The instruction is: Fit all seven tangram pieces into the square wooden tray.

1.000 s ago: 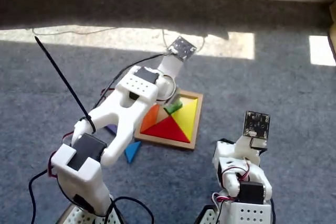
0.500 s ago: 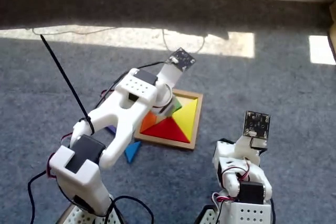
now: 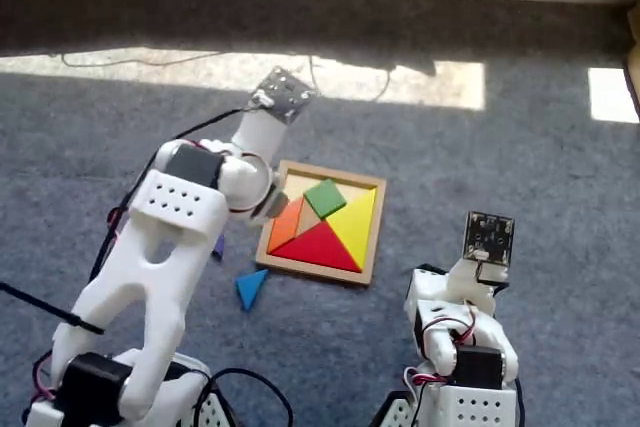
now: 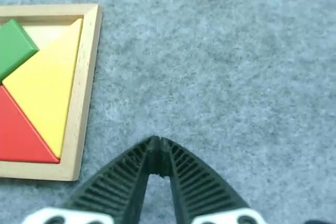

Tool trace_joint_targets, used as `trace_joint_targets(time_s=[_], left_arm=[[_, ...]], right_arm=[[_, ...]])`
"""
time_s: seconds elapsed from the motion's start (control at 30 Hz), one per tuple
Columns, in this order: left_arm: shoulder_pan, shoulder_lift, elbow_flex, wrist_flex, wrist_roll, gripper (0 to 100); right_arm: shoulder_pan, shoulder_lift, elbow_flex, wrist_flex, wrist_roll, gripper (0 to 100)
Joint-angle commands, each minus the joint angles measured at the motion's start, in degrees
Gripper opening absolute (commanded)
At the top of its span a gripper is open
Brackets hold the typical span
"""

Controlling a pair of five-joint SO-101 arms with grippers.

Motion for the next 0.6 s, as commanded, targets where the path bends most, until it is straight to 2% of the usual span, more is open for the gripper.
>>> trace_joint_targets(time_s=[0.0, 0.17, 0.57], left_arm=[[-4.35, -4.26, 3.12, 0.88, -4.4, 27], [-10.68, -4.35, 8.66, -2.29, -4.75, 27], [-16.92, -4.18, 16.22, -10.11, -4.57, 27]], right_arm=[[0.75, -0.92, 5.93, -1.01, 0.79, 1.5], [0.75, -0.92, 5.93, -1.01, 0.79, 1.5], [0.75, -0.92, 5.93, -0.92, 0.79, 1.5]])
